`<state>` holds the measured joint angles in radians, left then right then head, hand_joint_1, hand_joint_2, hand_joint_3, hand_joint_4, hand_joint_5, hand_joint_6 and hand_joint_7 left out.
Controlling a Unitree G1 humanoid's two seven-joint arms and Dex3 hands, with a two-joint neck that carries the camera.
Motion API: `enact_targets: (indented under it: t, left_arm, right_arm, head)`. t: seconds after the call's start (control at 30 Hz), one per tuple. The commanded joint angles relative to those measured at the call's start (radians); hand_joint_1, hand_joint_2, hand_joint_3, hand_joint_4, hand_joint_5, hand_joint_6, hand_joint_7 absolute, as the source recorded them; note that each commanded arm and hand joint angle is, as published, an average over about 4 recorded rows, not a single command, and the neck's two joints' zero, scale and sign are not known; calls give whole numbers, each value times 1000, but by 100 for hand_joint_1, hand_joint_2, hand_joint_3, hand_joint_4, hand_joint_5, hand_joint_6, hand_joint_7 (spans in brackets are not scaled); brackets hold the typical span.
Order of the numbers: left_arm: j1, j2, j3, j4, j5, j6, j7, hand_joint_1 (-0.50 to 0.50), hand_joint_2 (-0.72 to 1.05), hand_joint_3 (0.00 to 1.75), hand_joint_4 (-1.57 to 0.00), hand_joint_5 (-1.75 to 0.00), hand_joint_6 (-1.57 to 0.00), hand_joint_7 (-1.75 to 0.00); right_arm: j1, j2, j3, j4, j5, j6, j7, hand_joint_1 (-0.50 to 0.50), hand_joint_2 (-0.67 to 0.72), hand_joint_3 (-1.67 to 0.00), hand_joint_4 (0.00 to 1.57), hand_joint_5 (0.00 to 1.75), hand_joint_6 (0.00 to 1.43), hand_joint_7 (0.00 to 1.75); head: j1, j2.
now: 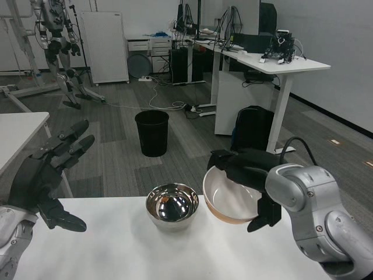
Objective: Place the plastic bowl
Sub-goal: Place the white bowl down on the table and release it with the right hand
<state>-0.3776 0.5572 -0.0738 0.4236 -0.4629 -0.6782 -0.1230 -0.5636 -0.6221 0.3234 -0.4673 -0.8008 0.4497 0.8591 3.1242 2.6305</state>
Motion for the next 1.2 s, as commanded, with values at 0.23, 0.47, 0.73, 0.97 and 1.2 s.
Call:
enact_targets:
  t: [0.23,0.47,0.73,0.97,1.2]
  left_arm:
    - [19,2,-11,3,-1,-4,3,50,-64,44,-49,0,-55,0]
    - [13,12,-44,9,-21,-9,3,50,-64,44,-49,0,-55,0]
    - [13,17,-67,14,-28,-11,3,50,-64,48,-49,0,-55,0]
    - [16,12,-64,13,-28,-11,3,50,-64,44,-49,0,-55,0]
    - [16,3,-64,16,-27,-11,3,50,-64,44,-49,0,-58,0]
  right_arm:
    - [173,93,-31,48,-34,-72,-3,-46,-60,-155,153,116,118,122]
    - [314,195,-67,124,-143,-246,-28,-46,-60,-159,139,143,103,147]
    - [385,241,-83,147,-167,-278,-39,-42,-54,-159,99,165,61,159]
    - [399,245,-93,162,-145,-266,-40,-42,-43,-159,107,133,52,159]
    - [404,241,-95,174,-105,-261,-40,-42,-16,-109,56,15,31,159]
  head:
    - [-39,-25]
    - [-80,-54]
    - [-128,-55]
    - [-145,-65]
    - [-147,-90]
